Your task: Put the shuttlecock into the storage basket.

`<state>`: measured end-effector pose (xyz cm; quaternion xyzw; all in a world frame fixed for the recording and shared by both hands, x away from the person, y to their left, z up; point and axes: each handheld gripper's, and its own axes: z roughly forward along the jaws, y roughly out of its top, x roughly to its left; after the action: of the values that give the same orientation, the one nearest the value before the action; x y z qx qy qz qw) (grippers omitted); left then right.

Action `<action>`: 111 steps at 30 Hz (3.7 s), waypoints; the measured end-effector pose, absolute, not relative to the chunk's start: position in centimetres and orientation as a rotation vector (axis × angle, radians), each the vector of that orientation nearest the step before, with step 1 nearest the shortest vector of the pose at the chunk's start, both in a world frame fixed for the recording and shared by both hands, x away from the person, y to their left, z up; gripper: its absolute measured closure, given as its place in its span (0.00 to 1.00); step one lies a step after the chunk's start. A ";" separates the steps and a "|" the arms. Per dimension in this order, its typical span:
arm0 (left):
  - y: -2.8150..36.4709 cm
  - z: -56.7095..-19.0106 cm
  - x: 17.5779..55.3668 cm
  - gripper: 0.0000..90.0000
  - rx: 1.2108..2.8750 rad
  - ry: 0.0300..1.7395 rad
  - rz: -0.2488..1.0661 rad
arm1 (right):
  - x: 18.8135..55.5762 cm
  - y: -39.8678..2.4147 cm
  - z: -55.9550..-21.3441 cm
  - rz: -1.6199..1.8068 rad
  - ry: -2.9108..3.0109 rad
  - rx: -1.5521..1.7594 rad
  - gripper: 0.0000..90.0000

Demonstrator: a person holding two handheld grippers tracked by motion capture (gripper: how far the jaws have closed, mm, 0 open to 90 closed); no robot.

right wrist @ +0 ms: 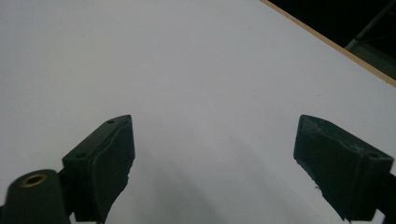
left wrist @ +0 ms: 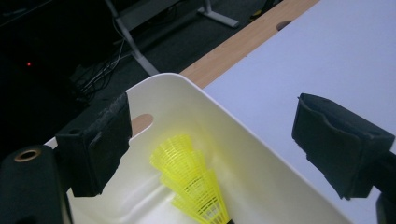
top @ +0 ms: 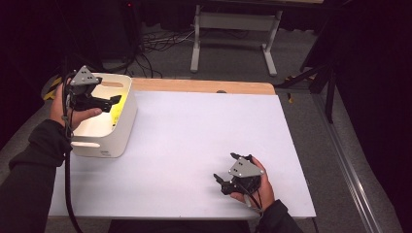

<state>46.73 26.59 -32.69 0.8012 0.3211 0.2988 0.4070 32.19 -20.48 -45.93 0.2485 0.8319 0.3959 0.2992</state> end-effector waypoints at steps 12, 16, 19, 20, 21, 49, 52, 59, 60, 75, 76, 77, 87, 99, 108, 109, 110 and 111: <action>26.1 -32.4 45.0 0.10 1.971 0.726 0.750 | 32.2 -20.7 -45.7 1.056 2.188 0.665 0.15; 26.0 -32.5 44.7 0.08 1.951 0.723 0.753 | 32.1 -20.8 -45.5 1.055 2.183 0.658 0.15; 25.9 -32.5 44.4 0.07 1.950 0.713 0.758 | 32.1 -20.9 -45.4 1.060 2.180 0.664 0.15; 25.9 -32.5 44.3 0.07 1.943 0.706 0.767 | 32.1 -20.9 -45.4 1.060 2.178 0.664 0.15; 25.9 -32.6 44.2 0.07 1.936 0.707 0.763 | 32.1 -20.9 -45.4 1.060 2.177 0.664 0.15; 24.0 -33.4 40.3 0.08 1.843 0.570 0.770 | 32.0 -21.2 -45.1 1.064 2.157 0.665 0.15; 23.8 -33.5 40.0 0.08 1.838 0.561 0.779 | 32.0 -21.2 -45.1 1.065 2.156 0.667 0.15; 23.4 -33.8 39.3 0.08 1.818 0.538 0.778 | 32.0 -21.3 -45.0 1.067 2.152 0.665 0.15; 23.4 -33.8 39.2 0.08 1.809 0.533 0.776 | 32.0 -21.3 -45.0 1.067 2.152 0.665 0.15; 22.4 -34.7 37.6 0.08 1.801 0.490 0.771 | 31.9 -21.3 -44.9 1.072 2.149 0.668 0.15; 22.3 -34.8 37.6 0.09 1.800 0.489 0.770 | 31.9 -21.3 -44.9 1.072 2.149 0.666 0.15; 22.2 -34.8 37.5 0.09 1.804 0.488 0.771 | 31.9 -21.3 -44.9 1.072 2.149 0.665 0.15; 21.8 -35.3 36.9 0.09 1.796 0.472 0.769 | 31.9 -21.3 -44.8 1.072 2.144 0.667 0.15; 21.3 -35.9 35.9 0.09 1.791 0.444 0.769 | 31.8 -21.4 -44.7 1.074 2.140 0.663 0.15; 20.7 -36.4 35.3 0.09 1.794 0.420 0.766 | 31.8 -21.4 -44.6 1.073 2.136 0.663 0.15; 20.7 -36.4 35.3 0.09 1.795 0.417 0.769 | 31.8 -21.4 -44.6 1.073 2.135 0.662 0.15; 20.7 -36.5 35.2 0.09 1.793 0.419 0.765 | 31.8 -21.4 -44.6 1.073 2.135 0.662 0.15; 20.6 -36.5 35.2 0.09 1.792 0.420 0.765 | 31.8 -21.4 -44.6 1.075 2.134 0.663 0.15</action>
<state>35.15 20.65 -36.50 0.7550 0.1767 0.3220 0.5431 31.75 -21.39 -44.61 0.2529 0.8140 0.4098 0.3249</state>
